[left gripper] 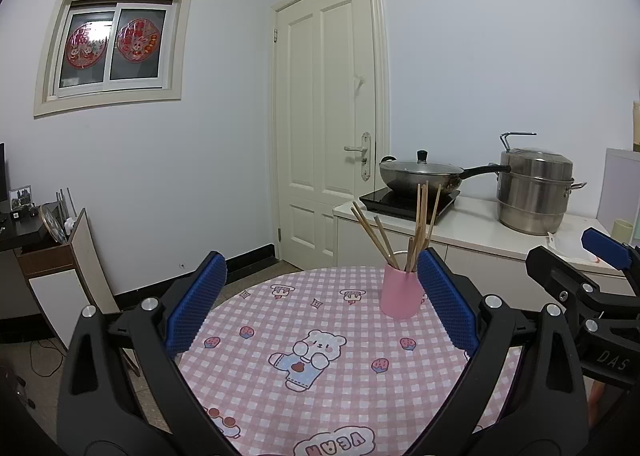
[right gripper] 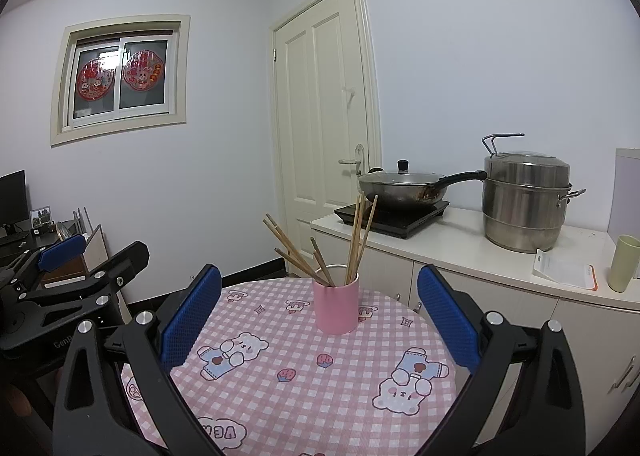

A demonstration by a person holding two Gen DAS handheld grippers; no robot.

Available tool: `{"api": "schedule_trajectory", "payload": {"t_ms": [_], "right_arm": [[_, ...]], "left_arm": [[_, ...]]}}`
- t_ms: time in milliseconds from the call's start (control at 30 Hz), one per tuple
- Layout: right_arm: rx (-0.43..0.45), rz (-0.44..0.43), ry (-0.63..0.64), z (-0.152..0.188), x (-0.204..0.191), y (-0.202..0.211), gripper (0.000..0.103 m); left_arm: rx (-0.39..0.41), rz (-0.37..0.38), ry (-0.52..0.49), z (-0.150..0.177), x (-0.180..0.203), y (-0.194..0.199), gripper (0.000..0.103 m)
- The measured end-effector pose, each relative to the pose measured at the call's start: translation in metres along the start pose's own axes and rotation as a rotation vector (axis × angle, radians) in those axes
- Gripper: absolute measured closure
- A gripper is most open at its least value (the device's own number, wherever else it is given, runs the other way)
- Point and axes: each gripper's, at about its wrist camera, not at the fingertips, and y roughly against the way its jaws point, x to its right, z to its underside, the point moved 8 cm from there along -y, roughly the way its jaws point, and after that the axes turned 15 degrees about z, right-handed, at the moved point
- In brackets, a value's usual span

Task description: Organize utensils

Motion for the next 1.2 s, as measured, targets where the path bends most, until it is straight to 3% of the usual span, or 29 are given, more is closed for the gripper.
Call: {"api": "schedule_trajectory", "payload": {"t_ms": [1200], "right_arm": [[-0.015, -0.002, 0.003, 0.007, 0.001, -0.006, 0.008]], "left_arm": [[-0.023, 0.005, -0.002, 0.008, 0.0, -0.01, 0.008]]}}
